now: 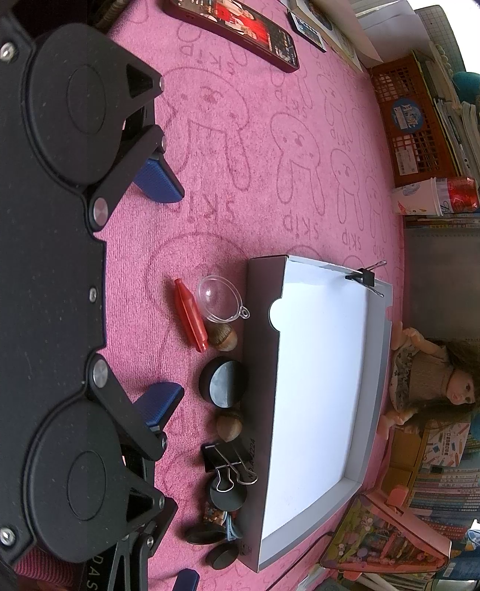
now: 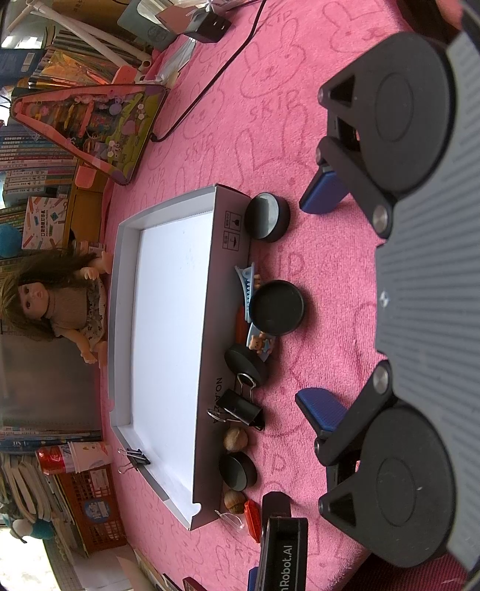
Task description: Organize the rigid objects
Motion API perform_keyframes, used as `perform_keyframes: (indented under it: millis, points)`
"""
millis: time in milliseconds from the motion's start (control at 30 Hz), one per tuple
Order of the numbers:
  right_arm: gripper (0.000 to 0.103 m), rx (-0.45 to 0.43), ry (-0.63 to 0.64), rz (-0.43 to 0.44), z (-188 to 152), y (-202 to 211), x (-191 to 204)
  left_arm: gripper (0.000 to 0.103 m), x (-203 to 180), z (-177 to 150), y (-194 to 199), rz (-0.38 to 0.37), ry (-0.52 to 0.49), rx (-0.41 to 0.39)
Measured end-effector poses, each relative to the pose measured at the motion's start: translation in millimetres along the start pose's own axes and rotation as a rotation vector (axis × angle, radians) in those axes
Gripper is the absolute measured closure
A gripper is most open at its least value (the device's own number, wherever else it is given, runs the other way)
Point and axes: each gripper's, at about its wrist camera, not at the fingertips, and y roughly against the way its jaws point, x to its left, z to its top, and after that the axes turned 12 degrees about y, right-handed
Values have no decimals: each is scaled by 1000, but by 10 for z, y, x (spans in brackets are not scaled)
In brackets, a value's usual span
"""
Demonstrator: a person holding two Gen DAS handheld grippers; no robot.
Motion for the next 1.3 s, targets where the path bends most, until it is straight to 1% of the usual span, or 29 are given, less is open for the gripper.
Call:
perform_keyframes:
  millis: [833,1167,1300]
  points:
    - [0,-6,1,-1,-12,4,-1,0,29,-36,10,-1,4,2]
    - [0,-34,-2,0,-44,0,-20,0,47,-64,18,-7,-6,-13]
    - [0,-40,-4,-2,-64,16,-14,0,51,-86,42,-17,-17,-31]
